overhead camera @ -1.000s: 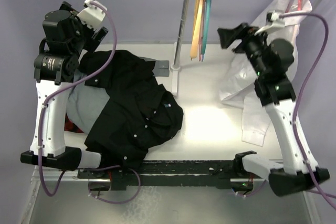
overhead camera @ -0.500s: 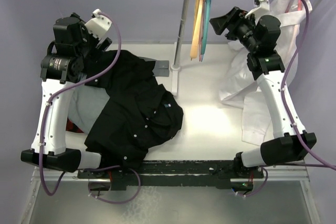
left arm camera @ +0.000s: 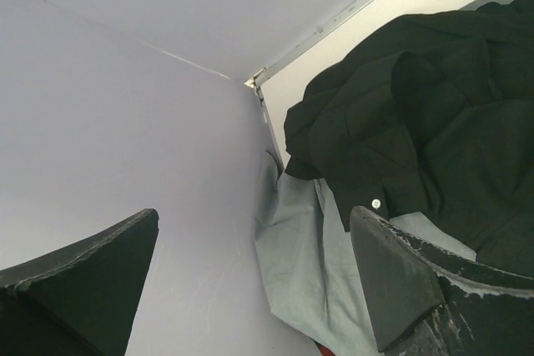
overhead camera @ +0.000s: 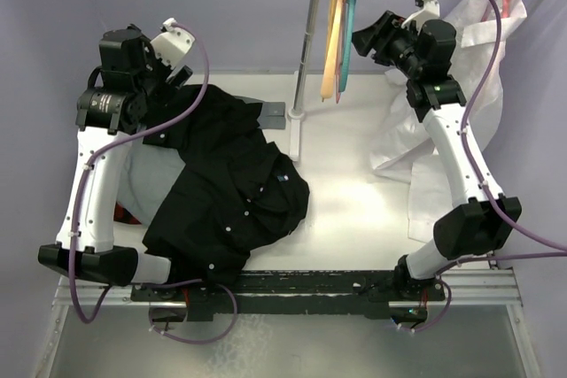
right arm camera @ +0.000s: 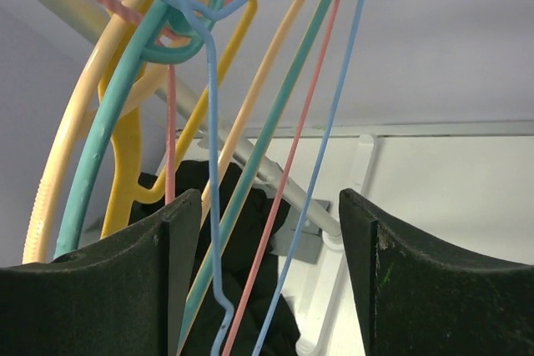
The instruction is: Place the shirt on the hanger
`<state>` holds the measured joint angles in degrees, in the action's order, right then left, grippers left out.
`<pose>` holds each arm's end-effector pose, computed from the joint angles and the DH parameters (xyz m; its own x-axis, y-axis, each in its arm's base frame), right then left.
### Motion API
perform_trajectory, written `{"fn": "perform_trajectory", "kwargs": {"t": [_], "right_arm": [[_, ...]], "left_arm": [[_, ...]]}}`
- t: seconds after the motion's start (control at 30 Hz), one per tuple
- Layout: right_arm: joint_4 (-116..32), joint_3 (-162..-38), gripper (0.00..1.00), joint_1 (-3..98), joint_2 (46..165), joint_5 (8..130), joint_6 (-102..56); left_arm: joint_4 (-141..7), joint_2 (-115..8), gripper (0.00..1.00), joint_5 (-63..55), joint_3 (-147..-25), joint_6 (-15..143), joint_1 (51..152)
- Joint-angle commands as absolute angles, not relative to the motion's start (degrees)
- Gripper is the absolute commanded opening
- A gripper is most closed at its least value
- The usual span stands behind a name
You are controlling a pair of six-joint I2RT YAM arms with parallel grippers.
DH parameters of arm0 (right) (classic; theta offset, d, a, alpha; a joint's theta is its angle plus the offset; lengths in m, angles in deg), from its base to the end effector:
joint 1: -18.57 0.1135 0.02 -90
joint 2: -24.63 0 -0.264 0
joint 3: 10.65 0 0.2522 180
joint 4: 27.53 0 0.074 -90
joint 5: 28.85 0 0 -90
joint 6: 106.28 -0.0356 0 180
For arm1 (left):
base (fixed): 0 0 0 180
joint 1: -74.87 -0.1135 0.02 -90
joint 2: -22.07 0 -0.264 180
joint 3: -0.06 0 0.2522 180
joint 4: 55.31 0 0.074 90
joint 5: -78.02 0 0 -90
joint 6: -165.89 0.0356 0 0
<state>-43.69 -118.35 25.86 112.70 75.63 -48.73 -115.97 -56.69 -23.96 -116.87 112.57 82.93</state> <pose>0.3529 0.0541 0.4686 -0.1481 0.5048 -0.8504 -0.3448 0.7796 0.5228 0.2658 -0.0302 0.4867 -0.3352 0.6376 -0.6936 0.1839 0.7663 0.6156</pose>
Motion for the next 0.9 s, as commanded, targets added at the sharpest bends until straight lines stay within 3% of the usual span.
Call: {"fn": "perform_trajectory", "kwargs": {"t": [0.0,0.4,0.8,0.87], "right_arm": [[-41.4,-123.3,0.69,26.5,113.0,75.6,-48.2],[-43.4,-128.0,0.67,30.3,117.3,71.6,-46.1],[-44.4,-128.8,0.06,30.3,117.2,70.3,-45.0],[-45.0,-128.7,0.04,30.3,116.2,69.4,-44.2]], "left_arm": [[-113.3,-57.4,0.99,-24.3,-116.3,113.0,83.2],[-113.0,-58.2,0.99,-23.8,-115.6,112.7,83.2],[-112.6,-58.0,0.99,-24.0,-114.6,112.9,83.2],[-112.8,-58.0,0.99,-23.8,-114.6,112.7,83.2]]}}
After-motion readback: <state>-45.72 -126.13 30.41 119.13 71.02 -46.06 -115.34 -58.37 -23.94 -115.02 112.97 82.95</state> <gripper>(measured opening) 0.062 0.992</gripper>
